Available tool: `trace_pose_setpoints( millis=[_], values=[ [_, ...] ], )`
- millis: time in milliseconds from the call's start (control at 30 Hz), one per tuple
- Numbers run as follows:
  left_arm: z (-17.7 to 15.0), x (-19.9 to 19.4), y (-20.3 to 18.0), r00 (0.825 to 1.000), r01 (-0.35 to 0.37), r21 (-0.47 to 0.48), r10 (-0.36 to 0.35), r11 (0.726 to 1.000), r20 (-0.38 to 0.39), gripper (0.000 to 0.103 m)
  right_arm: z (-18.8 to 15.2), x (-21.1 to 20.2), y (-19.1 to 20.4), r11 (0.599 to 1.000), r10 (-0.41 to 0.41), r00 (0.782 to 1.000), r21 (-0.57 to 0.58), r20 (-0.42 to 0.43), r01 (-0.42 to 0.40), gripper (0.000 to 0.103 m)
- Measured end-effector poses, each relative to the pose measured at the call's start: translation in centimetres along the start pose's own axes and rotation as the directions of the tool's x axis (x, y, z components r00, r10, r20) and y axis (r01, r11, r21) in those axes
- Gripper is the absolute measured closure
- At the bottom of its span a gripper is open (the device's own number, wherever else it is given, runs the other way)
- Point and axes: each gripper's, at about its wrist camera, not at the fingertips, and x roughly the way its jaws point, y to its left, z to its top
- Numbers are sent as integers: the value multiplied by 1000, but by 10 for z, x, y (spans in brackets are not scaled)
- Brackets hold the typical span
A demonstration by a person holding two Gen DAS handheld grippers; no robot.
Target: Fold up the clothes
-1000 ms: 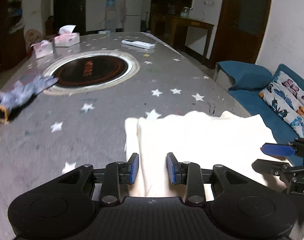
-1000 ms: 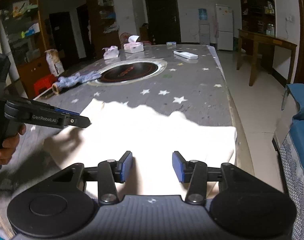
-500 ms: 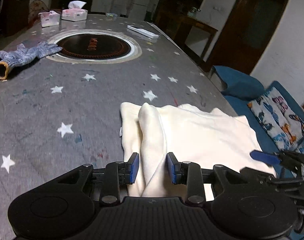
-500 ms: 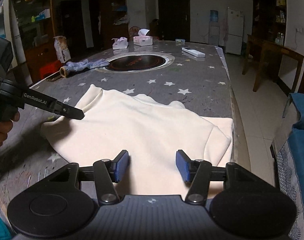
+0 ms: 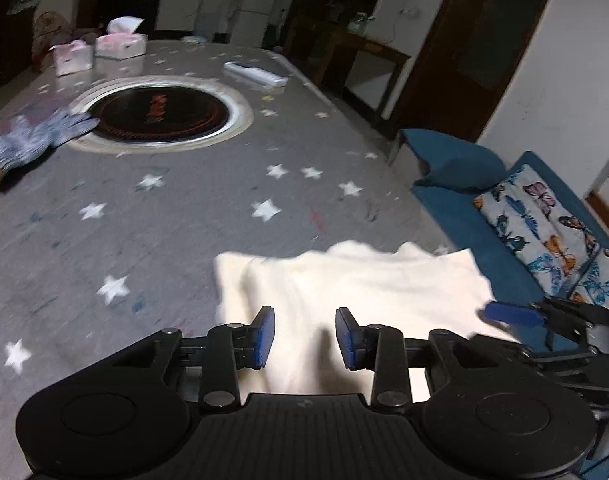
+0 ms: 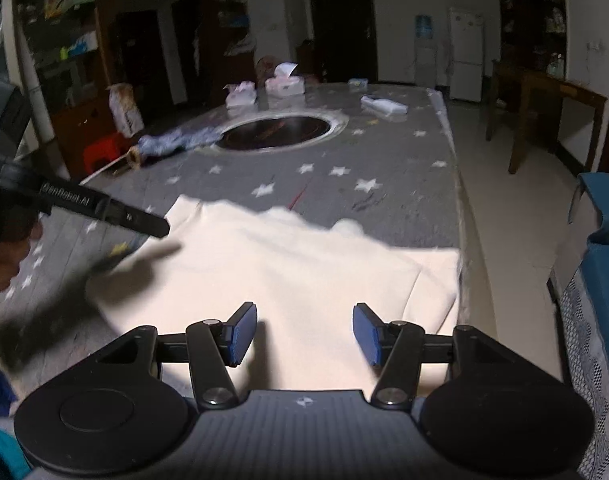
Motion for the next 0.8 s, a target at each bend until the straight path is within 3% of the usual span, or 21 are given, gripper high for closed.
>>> trace_pose_setpoints(
  millis=[67,233,367,500,667,800],
  values=[
    [5,6,-6,1000,21,13,-21,1000,12,78,7,6,-4,1000,-12,1000,21,13,11,49],
    [17,30,-11,997,79,-8,-79,997,10,78,21,26,-15,998,-8,1000,70,19,7,50],
    [19,52,-4,999,29,-22,-29,999,-26,80,22,47,-22,995,-12,1000,101,-16,13,50],
    [18,54,1,999,29,-31,-30,999,-28,77,19,53,-22,994,-18,1000,105,-24,20,49],
    [15,40,-3,1000,19,-16,-19,1000,-8,57,18,44,-14,992,-45,999,114,-6,45,43],
    [9,25,-8,1000,4,3,-4,1000,-1,47,16,34,-7,990,-68,998,129,12,66,24]
  ],
)
